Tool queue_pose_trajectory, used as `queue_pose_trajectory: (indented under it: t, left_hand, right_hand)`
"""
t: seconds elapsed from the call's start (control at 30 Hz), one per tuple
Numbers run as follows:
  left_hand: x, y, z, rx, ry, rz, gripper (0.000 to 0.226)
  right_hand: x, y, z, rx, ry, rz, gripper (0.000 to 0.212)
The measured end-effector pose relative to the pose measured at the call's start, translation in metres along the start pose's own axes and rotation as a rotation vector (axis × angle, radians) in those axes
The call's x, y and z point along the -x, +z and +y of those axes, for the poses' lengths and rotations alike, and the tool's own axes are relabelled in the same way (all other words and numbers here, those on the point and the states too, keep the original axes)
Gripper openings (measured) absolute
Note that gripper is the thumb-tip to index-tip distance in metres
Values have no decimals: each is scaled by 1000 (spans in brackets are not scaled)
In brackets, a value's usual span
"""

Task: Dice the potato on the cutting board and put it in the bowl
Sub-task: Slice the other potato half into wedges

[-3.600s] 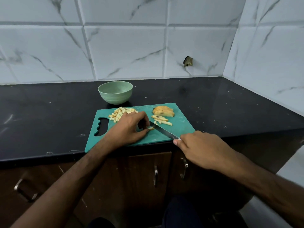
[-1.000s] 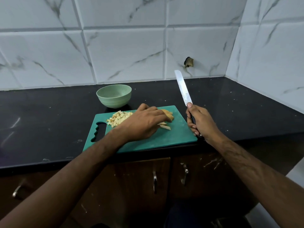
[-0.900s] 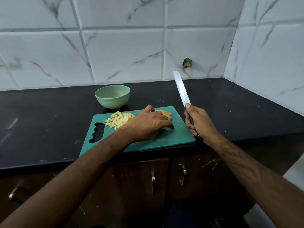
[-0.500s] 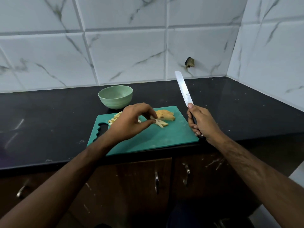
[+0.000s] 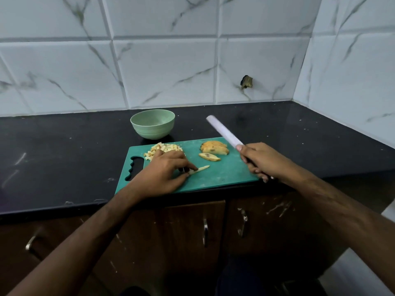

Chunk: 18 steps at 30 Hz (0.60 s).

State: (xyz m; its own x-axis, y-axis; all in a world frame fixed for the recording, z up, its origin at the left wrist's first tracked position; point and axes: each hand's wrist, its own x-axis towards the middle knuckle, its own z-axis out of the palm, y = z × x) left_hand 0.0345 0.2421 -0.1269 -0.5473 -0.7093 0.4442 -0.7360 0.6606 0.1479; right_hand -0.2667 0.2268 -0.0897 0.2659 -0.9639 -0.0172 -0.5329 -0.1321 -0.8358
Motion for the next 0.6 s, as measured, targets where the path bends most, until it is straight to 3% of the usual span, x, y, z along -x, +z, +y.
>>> queue_pose_trajectory:
  t: [0.13,0.23,0.6]
  left_hand:
    - [-1,2,-1,1,-13,-51,45]
    - [-2,3,0,8,-11,-65,46]
    - [-1,1,1,4,3,-66,43]
  right_hand:
    - [33,4,-19,378,68,-175,45]
    - [56,12,-28,575,69,-190,47]
    - [75,33,-22,816,45,-113,44]
